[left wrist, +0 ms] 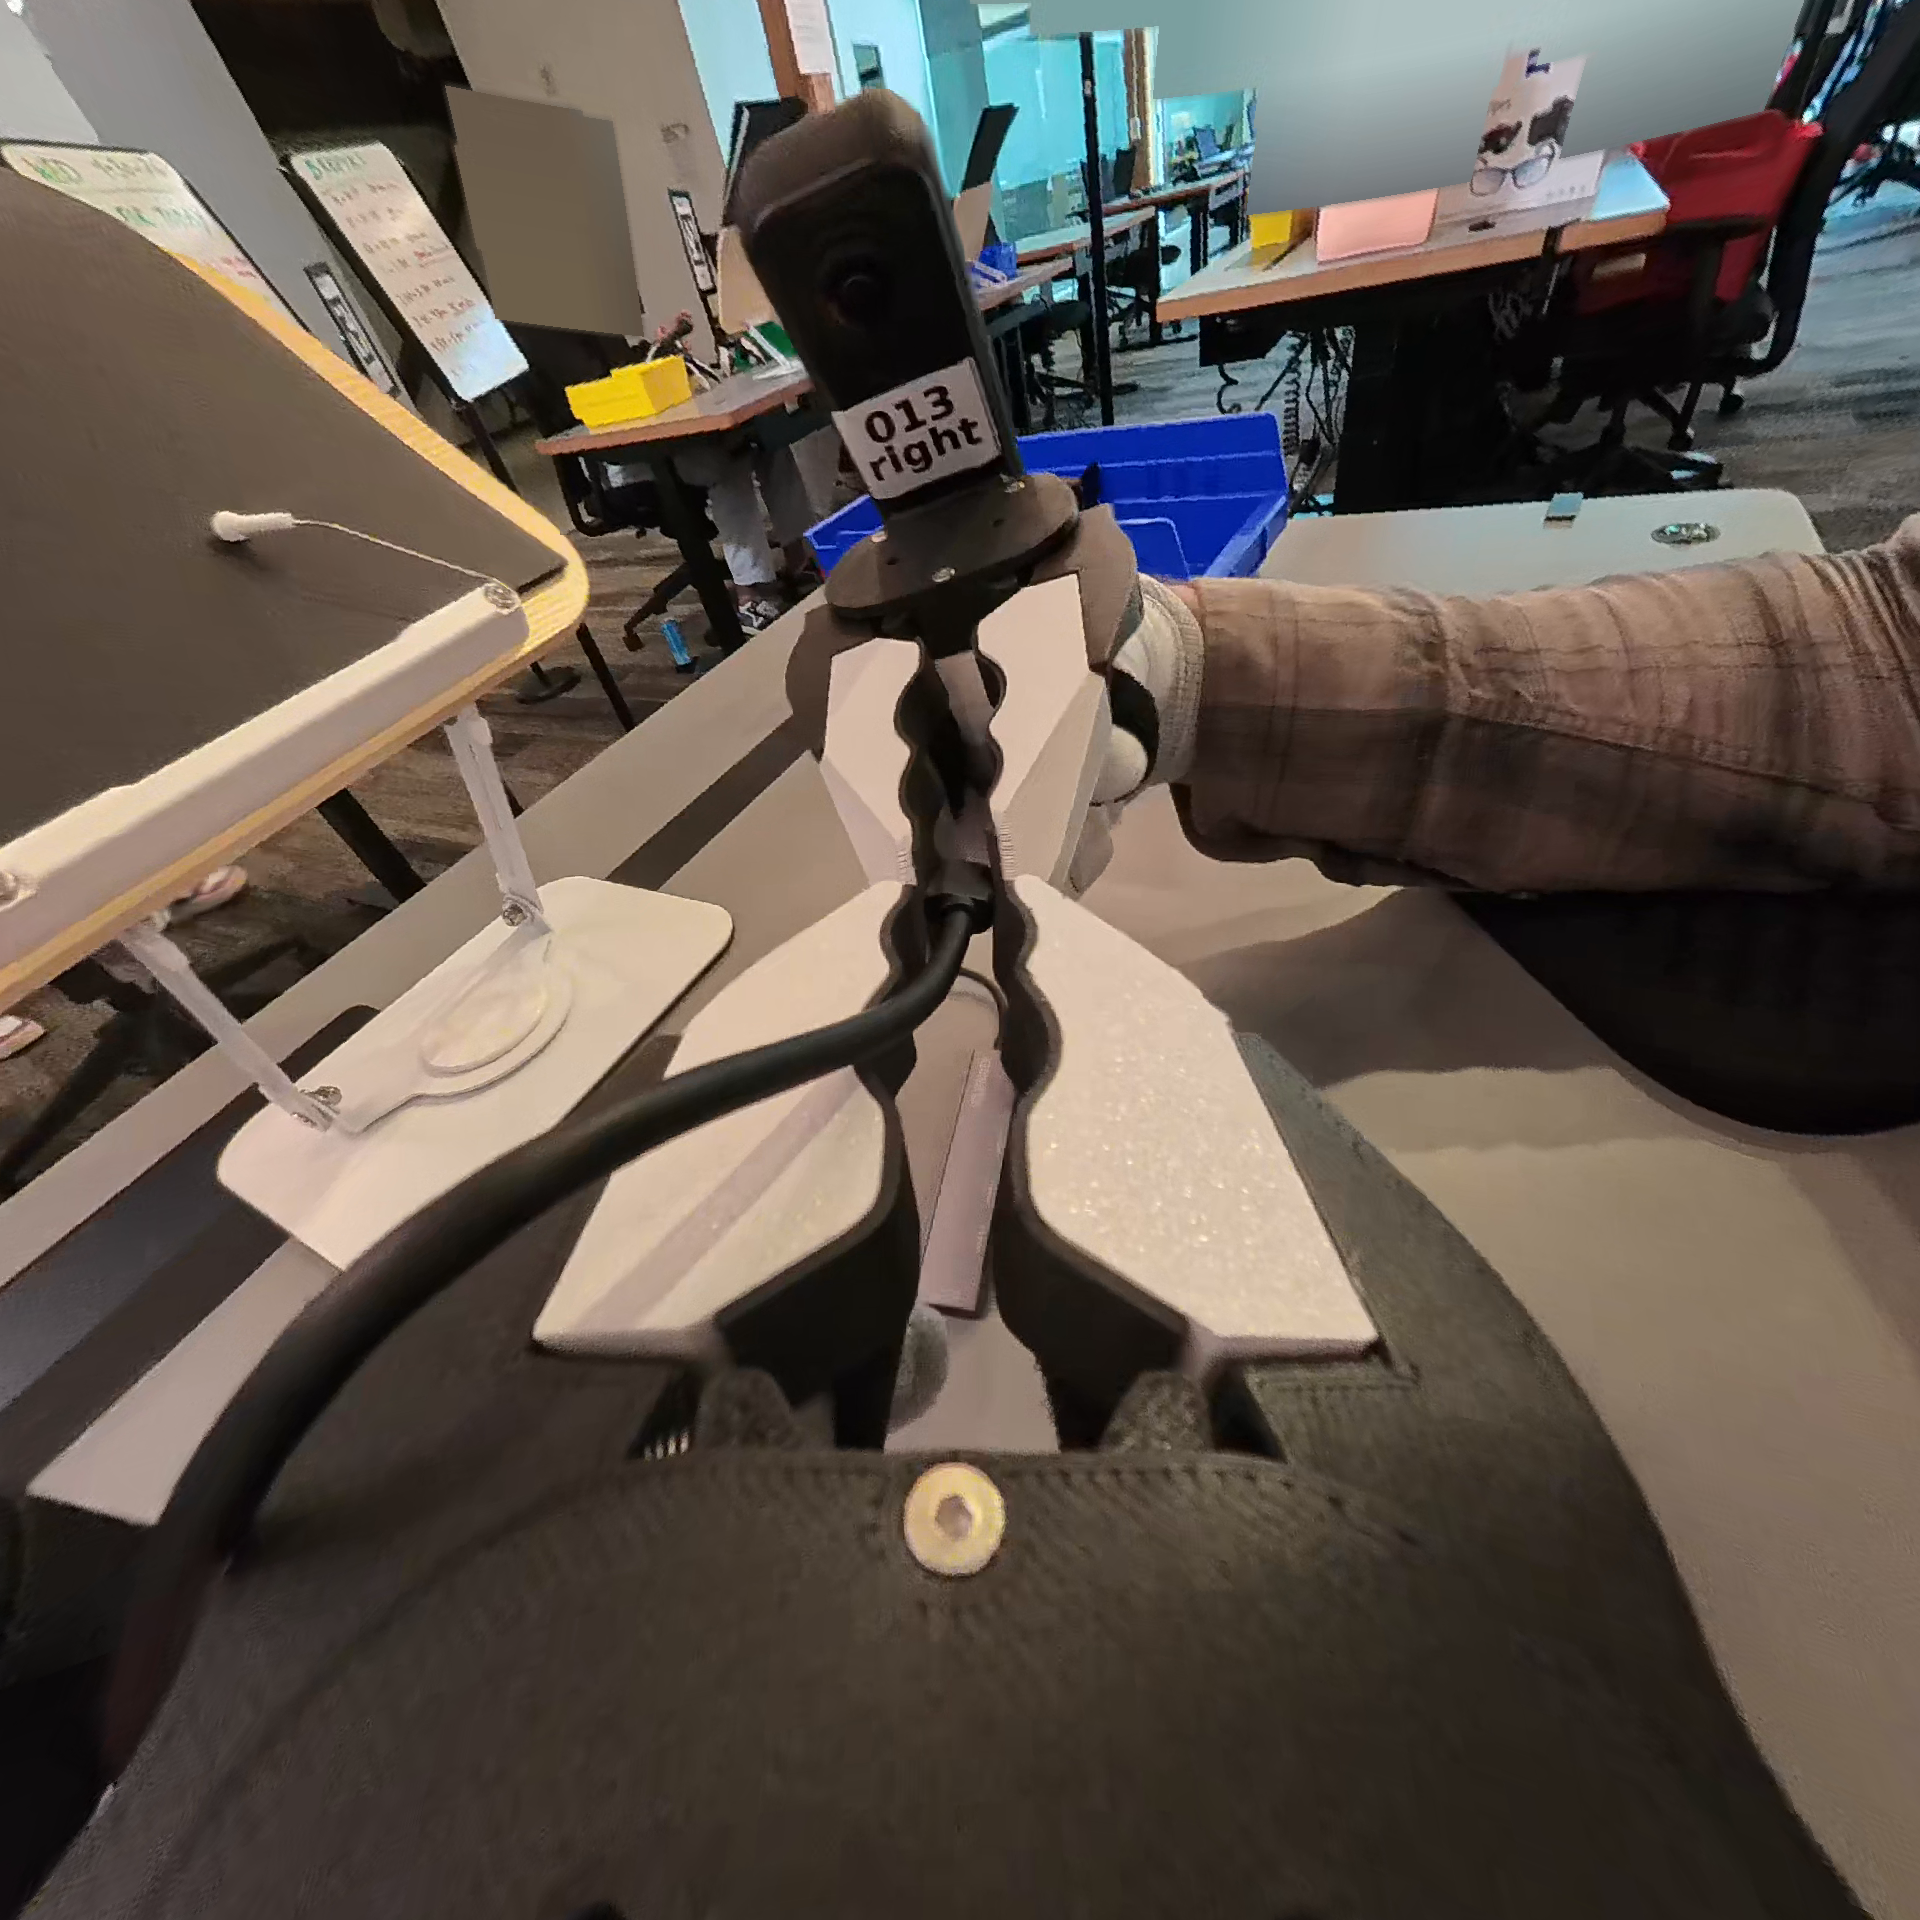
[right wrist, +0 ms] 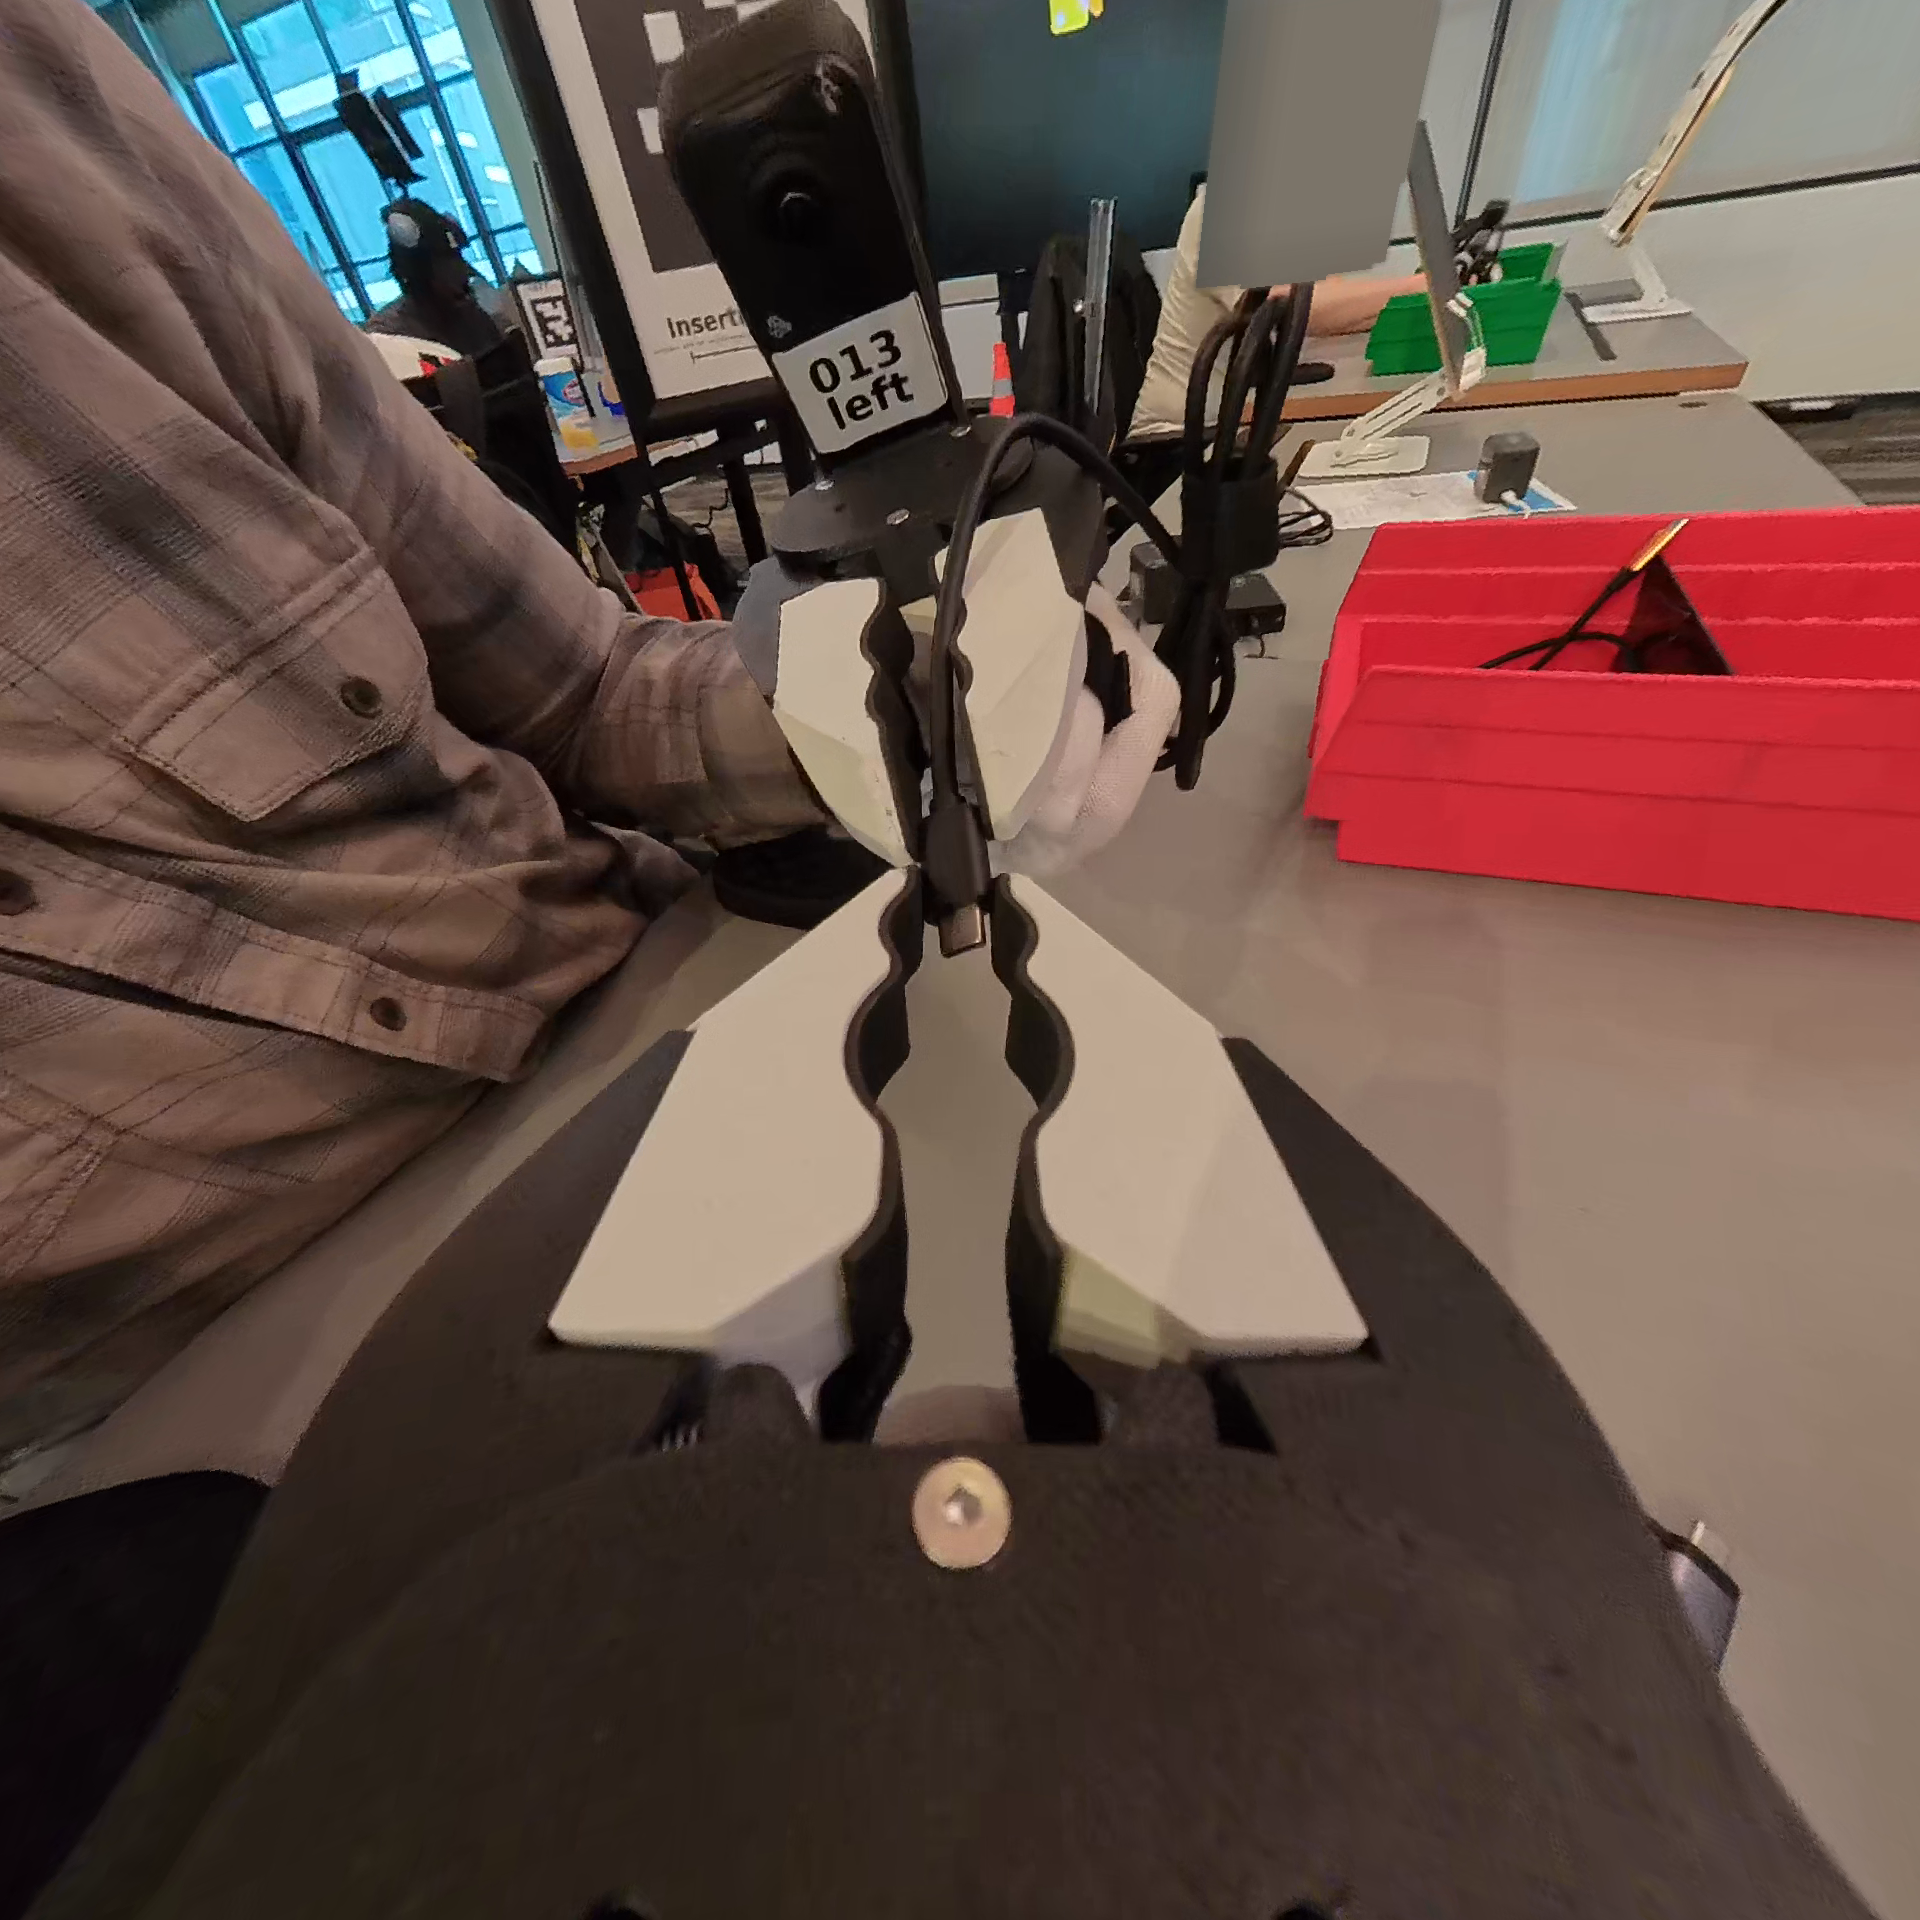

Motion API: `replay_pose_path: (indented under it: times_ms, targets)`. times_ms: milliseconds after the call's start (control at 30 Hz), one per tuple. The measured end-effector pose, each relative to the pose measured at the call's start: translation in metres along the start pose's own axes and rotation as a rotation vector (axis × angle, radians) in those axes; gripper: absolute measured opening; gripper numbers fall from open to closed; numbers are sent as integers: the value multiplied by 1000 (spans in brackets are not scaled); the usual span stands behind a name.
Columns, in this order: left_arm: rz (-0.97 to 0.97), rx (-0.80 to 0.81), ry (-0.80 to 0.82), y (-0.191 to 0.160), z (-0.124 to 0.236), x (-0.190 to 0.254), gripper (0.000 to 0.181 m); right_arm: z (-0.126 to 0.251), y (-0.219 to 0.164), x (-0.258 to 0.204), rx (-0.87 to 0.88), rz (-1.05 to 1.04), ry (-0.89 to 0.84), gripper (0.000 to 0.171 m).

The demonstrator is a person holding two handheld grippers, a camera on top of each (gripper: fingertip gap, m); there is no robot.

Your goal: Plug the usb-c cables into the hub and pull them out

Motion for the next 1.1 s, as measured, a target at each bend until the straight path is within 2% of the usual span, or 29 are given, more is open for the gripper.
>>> replay_pose_path:
  times_ms: [33, 67, 200, 333, 467, 567, 633, 767, 933, 1033, 1100]
  targets:
    - [17, 6, 5, 0, 0, -1, 13, 0, 1, 1, 2, 6, -8, 11]
    - [27, 8, 13, 0, 0, -3, 13, 0, 0, 3, -4, 11, -26, 20]
    - [96, 51, 49, 3, 1, -10, 13, 3, 0, 13, -20, 65, -104, 31]
    - [160, 46, 152, 0, 4, -29, 13, 10, 8, 27, -50, 222, -247, 31]
    - [260, 54, 235, -3, 7, -48, 13, 18, 9, 47, -208, 487, -457, 40]
    - [192, 7, 332, -8, 6, -61, 13, 17, 23, 50, -261, 610, -554, 31]
    - [78, -58, 368, -14, 3, -65, 13, 13, 35, 43, -249, 557, -539, 26]
    - [-75, -142, 374, -18, -6, -63, 13, -10, 63, 24, -171, 395, -377, 25]
    - [-202, -196, 370, -16, -13, -62, 12, -47, 49, 35, -321, 350, -277, 21]
    - [-186, -190, 376, -16, -7, -66, 12, -56, 49, 39, -289, 323, -263, 1]
    - [-219, -205, 386, -14, -4, -66, 12, -59, 50, 38, -261, 312, -240, 1]
Point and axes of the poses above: each gripper's, where its closed fingertips meet, z back along the fingers, y out of its top, x = y × z across the jaws, the point moved 2 cm from there along z, back along the fingers, and after that the axes turned 11 degrees about x, right-handed, at the moved point
